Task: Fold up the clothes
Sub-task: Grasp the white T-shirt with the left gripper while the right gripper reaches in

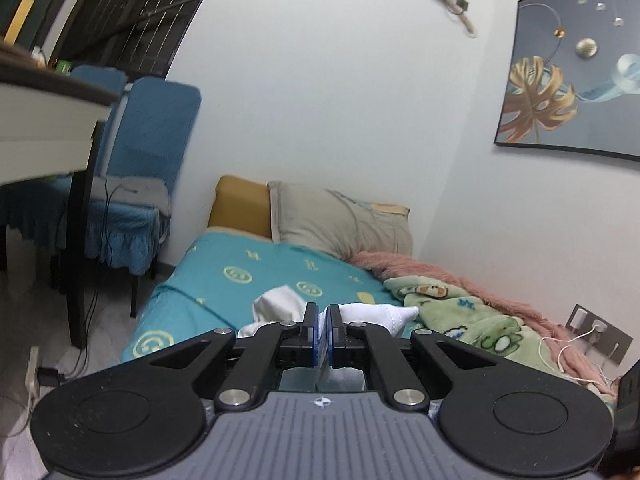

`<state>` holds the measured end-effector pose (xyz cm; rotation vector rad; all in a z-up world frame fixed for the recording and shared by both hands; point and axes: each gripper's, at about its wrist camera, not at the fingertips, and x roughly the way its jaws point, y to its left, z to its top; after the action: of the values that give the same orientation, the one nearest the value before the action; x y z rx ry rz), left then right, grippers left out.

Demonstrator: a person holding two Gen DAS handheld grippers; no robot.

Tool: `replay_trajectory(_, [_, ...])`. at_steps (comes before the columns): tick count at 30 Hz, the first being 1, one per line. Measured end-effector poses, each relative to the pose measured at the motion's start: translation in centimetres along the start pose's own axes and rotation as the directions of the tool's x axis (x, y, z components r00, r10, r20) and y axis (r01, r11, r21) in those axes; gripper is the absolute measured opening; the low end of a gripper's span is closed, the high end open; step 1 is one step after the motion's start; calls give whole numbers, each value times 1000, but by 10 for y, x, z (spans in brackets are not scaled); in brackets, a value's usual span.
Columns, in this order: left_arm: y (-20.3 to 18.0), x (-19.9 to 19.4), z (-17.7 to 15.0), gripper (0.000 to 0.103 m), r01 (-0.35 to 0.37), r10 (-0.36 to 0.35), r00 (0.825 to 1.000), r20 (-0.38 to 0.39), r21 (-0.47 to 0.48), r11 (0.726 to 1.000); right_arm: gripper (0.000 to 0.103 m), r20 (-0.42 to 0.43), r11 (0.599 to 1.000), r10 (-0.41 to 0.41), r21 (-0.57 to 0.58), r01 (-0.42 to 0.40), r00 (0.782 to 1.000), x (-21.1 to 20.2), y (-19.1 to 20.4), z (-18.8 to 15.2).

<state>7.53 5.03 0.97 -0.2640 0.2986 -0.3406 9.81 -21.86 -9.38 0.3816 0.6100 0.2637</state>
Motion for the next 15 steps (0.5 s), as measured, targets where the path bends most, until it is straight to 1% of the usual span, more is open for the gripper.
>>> replay_trajectory(2, [8, 8, -4, 4, 0, -1, 1000, -19, -16, 1000, 88, -41, 998, -22, -67, 19, 999, 18, 16, -5])
replay_trajectory(4, [11, 12, -11, 4, -10, 10, 1000, -23, -6, 1000, 88, -72, 993, -44, -113, 35, 996, 36, 28, -9])
replay_trajectory(6, [15, 18, -17, 4, -26, 26, 999, -22, -3, 1000, 88, -104, 990, -60, -134, 46, 993, 54, 34, -13])
replay_trajectory(10, [27, 34, -23, 4, -23, 21, 999, -38, -64, 998, 88, -172, 985, -92, -159, 64, 981, 85, 34, -20])
replay_trajectory(12, [31, 36, -23, 4, -25, 22, 999, -34, -72, 997, 88, -163, 982, -129, -162, 103, 978, 92, 30, -22])
replay_trajectory(13, [31, 36, -23, 4, -29, 27, 999, -31, -73, 997, 88, -151, 979, -162, -151, 139, 975, 94, 25, -22])
replay_trajectory(15, [32, 37, -23, 4, -41, 39, 999, -32, -71, 997, 88, -123, 972, -229, -86, 220, 966, 92, 11, -18])
